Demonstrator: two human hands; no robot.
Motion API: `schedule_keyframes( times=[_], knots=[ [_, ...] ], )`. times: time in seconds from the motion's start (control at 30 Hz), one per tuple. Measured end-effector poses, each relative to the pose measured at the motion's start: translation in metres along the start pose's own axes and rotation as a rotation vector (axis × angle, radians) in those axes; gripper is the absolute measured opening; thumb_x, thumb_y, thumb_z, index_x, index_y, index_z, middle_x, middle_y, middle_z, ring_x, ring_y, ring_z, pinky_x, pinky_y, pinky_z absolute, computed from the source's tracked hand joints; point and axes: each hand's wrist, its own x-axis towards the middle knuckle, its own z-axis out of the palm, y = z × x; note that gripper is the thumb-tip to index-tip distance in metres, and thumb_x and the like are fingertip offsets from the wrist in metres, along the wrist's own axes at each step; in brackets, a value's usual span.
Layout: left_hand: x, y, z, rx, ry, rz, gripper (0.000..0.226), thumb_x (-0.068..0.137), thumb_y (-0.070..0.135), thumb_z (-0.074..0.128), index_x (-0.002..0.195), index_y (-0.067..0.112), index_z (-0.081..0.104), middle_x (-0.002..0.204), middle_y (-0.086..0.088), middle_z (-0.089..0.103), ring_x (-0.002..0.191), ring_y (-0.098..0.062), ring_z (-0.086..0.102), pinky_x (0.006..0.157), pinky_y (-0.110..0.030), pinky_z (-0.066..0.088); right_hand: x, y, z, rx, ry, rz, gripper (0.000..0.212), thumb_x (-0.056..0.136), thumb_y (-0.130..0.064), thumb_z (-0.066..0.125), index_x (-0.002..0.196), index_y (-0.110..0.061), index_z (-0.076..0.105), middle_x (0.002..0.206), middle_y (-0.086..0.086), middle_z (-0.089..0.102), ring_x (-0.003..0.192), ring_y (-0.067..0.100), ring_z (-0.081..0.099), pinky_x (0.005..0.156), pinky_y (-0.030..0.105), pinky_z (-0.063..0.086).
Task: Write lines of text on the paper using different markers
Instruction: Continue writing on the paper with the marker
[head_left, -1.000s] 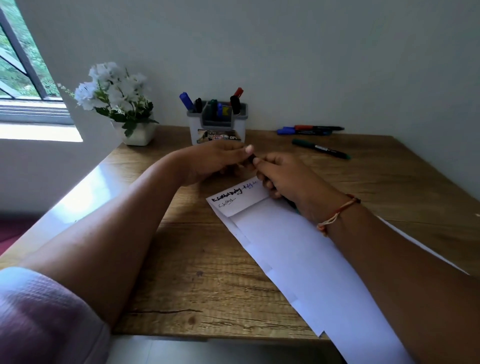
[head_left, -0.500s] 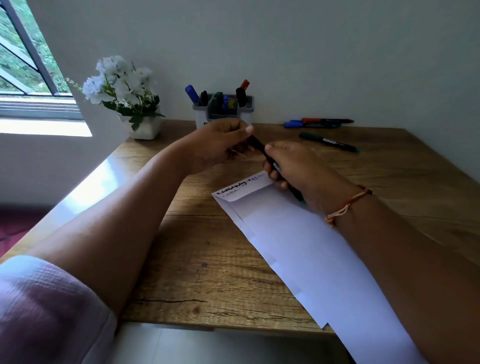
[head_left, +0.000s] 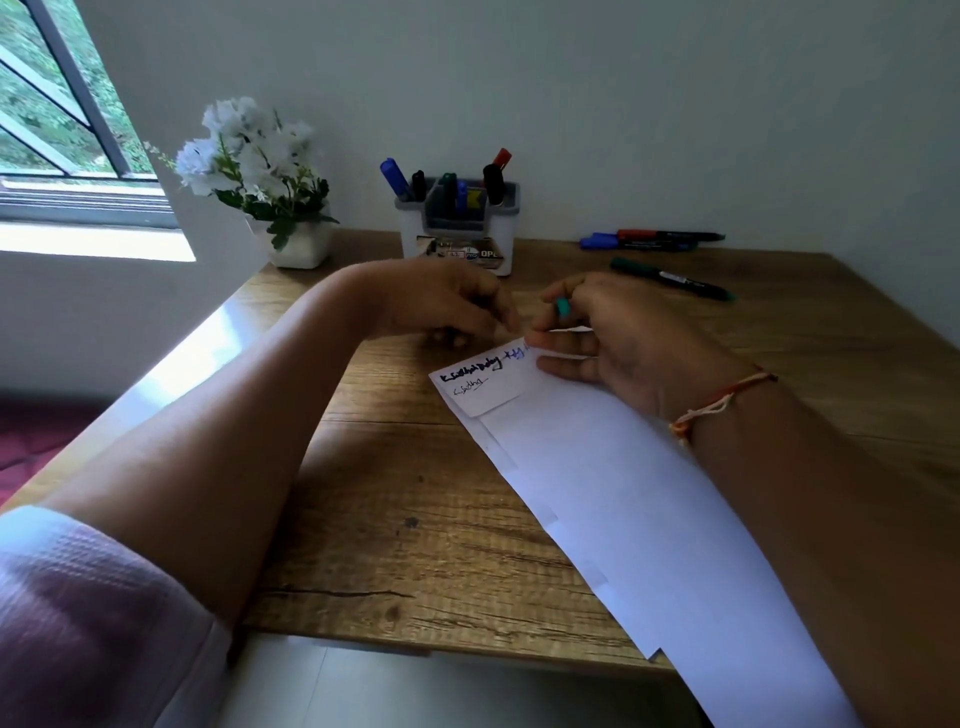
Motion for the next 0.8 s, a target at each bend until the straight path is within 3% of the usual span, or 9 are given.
schedule_keyframes(
  times=[0.13, 0.3, 0.37, 0.47, 0.53, 0.6, 0.63, 0.7, 0.8],
  knots=[
    [-0.004, 0.007, 0.005, 0.067, -0.095, -0.03, 0.03, 0.081, 0.023, 0.079, 0.106, 0.036, 0.069, 0.106, 0.011, 0.071, 0.101, -0.012, 0.068, 0.082, -0.025, 0.054, -0.001, 0.004, -0.002, 0.084, -0.014, -0.028, 0.003, 0.095, -0.016, 0.064, 0.093, -0.014, 0.066, 0.069, 0.0, 0.075, 0.072, 0.012, 0.076, 0.062, 0.033, 0.061],
    [-0.001, 0.009, 0.006, 0.139, -0.101, -0.004, 0.045, 0.079, 0.03, 0.081, 0.117, 0.046, 0.063, 0.11, 0.015, 0.067, 0.094, 0.005, 0.064, 0.072, -0.005, 0.049, 0.002, -0.007, -0.008, 0.198, 0.123, -0.163, 0.017, 0.099, -0.031, 0.06, 0.1, -0.015, 0.065, 0.067, -0.004, 0.073, 0.064, 0.008, 0.072, 0.059, 0.026, 0.06],
    [-0.001, 0.01, 0.007, 0.172, -0.119, 0.001, 0.048, 0.081, 0.03, 0.079, 0.123, 0.047, 0.061, 0.114, 0.015, 0.063, 0.092, 0.01, 0.062, 0.071, -0.002, 0.047, -0.002, -0.016, -0.016, 0.051, 0.212, -0.249, 0.02, 0.104, -0.031, 0.052, 0.095, -0.019, 0.065, 0.075, -0.002, 0.074, 0.072, 0.011, 0.075, 0.065, 0.027, 0.062],
    [0.0, 0.011, 0.006, 0.184, -0.142, -0.002, 0.048, 0.084, 0.029, 0.077, 0.125, 0.047, 0.06, 0.118, 0.02, 0.059, 0.092, 0.014, 0.06, 0.07, -0.004, 0.046, -0.02, -0.028, -0.031, -0.187, 0.238, -0.303, 0.025, 0.106, -0.014, 0.043, 0.092, -0.016, 0.063, 0.088, 0.016, 0.074, 0.083, 0.026, 0.076, 0.067, 0.029, 0.062],
    [0.0, 0.012, 0.007, 0.197, -0.149, -0.008, 0.048, 0.085, 0.03, 0.076, 0.125, 0.048, 0.059, 0.119, 0.022, 0.058, 0.096, 0.01, 0.06, 0.072, -0.008, 0.045, -0.036, -0.024, -0.044, -0.561, 0.22, -0.378, 0.016, 0.102, -0.01, 0.049, 0.094, -0.016, 0.062, 0.093, 0.017, 0.071, 0.087, 0.032, 0.073, 0.075, 0.038, 0.062],
    [0.001, 0.013, 0.007, 0.204, -0.15, -0.009, 0.048, 0.085, 0.03, 0.076, 0.126, 0.047, 0.06, 0.122, 0.019, 0.058, 0.102, 0.003, 0.059, 0.073, -0.008, 0.043, -0.055, -0.009, -0.056, -1.032, 0.192, -0.33, 0.008, 0.095, -0.032, 0.064, 0.098, -0.027, 0.058, 0.092, 0.0, 0.066, 0.089, 0.024, 0.069, 0.083, 0.043, 0.058],
    [0.0, 0.014, 0.007, 0.2, -0.15, -0.01, 0.048, 0.085, 0.029, 0.076, 0.126, 0.046, 0.06, 0.123, 0.018, 0.057, 0.104, 0.001, 0.058, 0.073, -0.008, 0.043, -0.067, 0.001, -0.057, -1.156, 0.182, -0.237, 0.023, 0.089, -0.048, 0.067, 0.104, -0.033, 0.056, 0.095, -0.008, 0.061, 0.091, 0.019, 0.064, 0.083, 0.04, 0.055],
    [0.0, 0.014, 0.007, 0.2, -0.156, -0.013, 0.047, 0.085, 0.029, 0.076, 0.126, 0.046, 0.06, 0.124, 0.019, 0.057, 0.105, 0.001, 0.056, 0.075, -0.009, 0.042, -0.087, 0.021, -0.055, -1.208, 0.149, -0.118, 0.05, 0.081, -0.067, 0.064, 0.121, -0.041, 0.05, 0.11, -0.012, 0.056, 0.096, 0.015, 0.057, 0.083, 0.036, 0.051],
    [0.0, 0.015, 0.008, 0.205, -0.155, -0.024, 0.045, 0.086, 0.03, 0.075, 0.123, 0.049, 0.06, 0.119, 0.032, 0.051, 0.101, 0.007, 0.051, 0.079, -0.009, 0.036, -0.103, 0.038, -0.05, -1.15, 0.104, -0.129, 0.063, 0.081, -0.071, 0.056, 0.135, -0.043, 0.041, 0.143, -0.007, 0.052, 0.122, 0.023, 0.055, 0.099, 0.042, 0.049]
  ],
)
